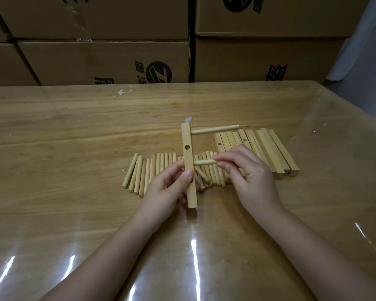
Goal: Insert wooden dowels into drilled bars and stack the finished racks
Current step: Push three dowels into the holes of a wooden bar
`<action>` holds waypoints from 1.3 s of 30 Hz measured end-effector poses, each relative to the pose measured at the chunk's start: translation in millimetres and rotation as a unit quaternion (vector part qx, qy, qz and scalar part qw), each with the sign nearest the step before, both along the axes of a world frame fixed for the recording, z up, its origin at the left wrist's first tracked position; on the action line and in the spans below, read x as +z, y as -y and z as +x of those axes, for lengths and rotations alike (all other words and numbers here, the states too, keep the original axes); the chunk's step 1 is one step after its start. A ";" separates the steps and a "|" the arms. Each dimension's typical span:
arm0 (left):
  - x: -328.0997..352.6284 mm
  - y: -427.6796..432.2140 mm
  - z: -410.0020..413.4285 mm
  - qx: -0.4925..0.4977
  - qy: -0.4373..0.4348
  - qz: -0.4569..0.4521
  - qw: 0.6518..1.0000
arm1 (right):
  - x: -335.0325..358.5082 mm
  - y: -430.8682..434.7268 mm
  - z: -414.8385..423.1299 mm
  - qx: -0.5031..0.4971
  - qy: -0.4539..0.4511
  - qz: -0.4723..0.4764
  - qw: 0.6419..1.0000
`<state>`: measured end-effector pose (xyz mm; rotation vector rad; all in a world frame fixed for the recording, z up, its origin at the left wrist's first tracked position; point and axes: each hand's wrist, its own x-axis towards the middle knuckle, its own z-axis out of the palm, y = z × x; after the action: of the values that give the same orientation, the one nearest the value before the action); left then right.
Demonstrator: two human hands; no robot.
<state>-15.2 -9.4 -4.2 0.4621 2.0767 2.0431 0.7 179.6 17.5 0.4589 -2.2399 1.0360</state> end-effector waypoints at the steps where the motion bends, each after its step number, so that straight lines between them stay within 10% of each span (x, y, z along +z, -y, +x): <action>1: 0.1 0.2 -0.1 -0.001 -0.001 0.001 1.000 | 0.0 -0.3 -0.1 0.000 0.002 -0.001 1.000; 12: 1.1 0.2 1.7 -0.009 -0.010 -0.006 1.000 | -1.6 -1.8 -0.4 -0.014 0.024 0.005 1.000; 19: 4.4 -3.4 1.9 0.009 0.005 0.025 1.000 | -3.0 -1.8 -0.5 0.027 0.091 -0.177 0.980; 39: 4.8 -3.4 3.7 0.046 0.005 0.060 0.997 | -6.0 -5.6 -5.5 -0.038 0.025 -0.105 0.993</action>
<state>-11.4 -5.9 0.5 0.3799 2.0131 2.2260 -4.9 185.2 11.5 0.2578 -2.1435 1.2388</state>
